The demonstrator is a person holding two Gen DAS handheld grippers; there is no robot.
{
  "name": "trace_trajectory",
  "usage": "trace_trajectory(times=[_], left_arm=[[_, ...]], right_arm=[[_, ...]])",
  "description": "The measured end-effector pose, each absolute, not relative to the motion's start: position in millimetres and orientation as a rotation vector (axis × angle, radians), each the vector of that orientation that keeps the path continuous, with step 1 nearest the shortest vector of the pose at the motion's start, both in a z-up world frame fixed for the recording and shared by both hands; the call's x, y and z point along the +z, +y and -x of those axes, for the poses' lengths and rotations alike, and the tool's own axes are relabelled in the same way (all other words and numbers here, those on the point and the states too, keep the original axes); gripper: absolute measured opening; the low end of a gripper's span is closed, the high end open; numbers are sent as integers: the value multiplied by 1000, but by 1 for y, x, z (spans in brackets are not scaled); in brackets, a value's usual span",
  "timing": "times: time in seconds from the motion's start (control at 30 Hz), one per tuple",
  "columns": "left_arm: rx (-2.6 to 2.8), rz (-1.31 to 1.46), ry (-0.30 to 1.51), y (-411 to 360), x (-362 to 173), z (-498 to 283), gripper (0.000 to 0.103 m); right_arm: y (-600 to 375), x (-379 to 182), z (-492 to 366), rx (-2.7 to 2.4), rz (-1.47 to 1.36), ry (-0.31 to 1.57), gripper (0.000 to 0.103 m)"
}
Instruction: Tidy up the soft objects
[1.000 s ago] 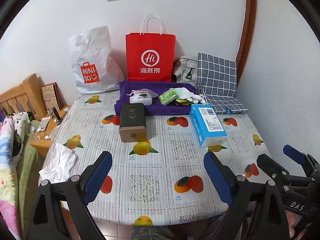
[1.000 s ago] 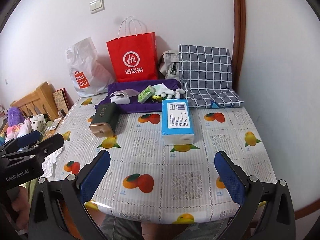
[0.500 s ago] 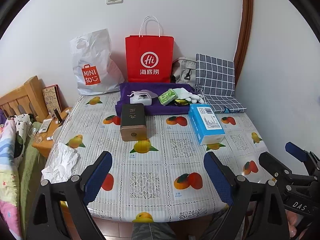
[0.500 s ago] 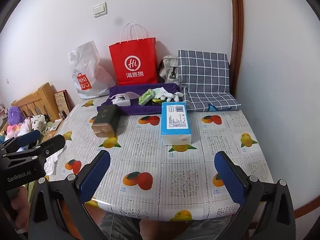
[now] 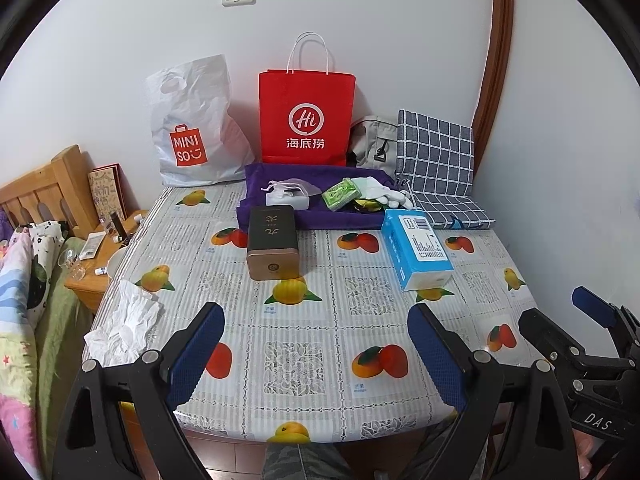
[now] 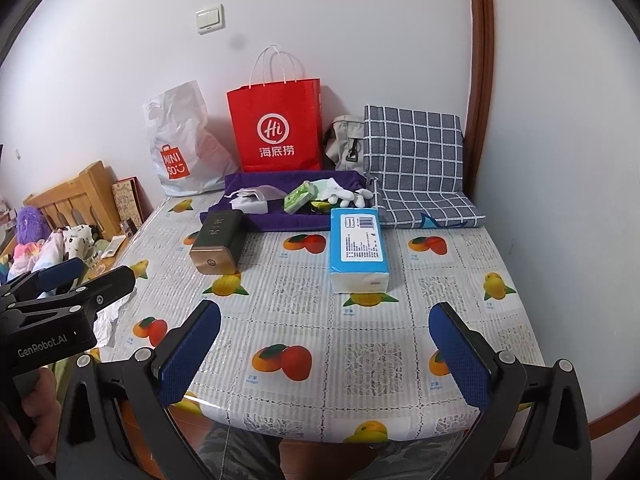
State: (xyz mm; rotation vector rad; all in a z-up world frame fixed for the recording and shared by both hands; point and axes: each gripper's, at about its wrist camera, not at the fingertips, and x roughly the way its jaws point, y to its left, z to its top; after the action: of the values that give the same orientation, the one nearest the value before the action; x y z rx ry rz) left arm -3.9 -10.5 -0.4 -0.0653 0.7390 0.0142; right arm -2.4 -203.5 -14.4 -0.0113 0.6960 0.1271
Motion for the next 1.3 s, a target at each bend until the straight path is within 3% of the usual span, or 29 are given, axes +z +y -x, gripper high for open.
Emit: trace_trajectory(times=[1.3], left_arm=[[15, 70, 736, -13, -1, 6, 93]], right_arm=[[-204, -14, 4, 129, 10, 695, 102]])
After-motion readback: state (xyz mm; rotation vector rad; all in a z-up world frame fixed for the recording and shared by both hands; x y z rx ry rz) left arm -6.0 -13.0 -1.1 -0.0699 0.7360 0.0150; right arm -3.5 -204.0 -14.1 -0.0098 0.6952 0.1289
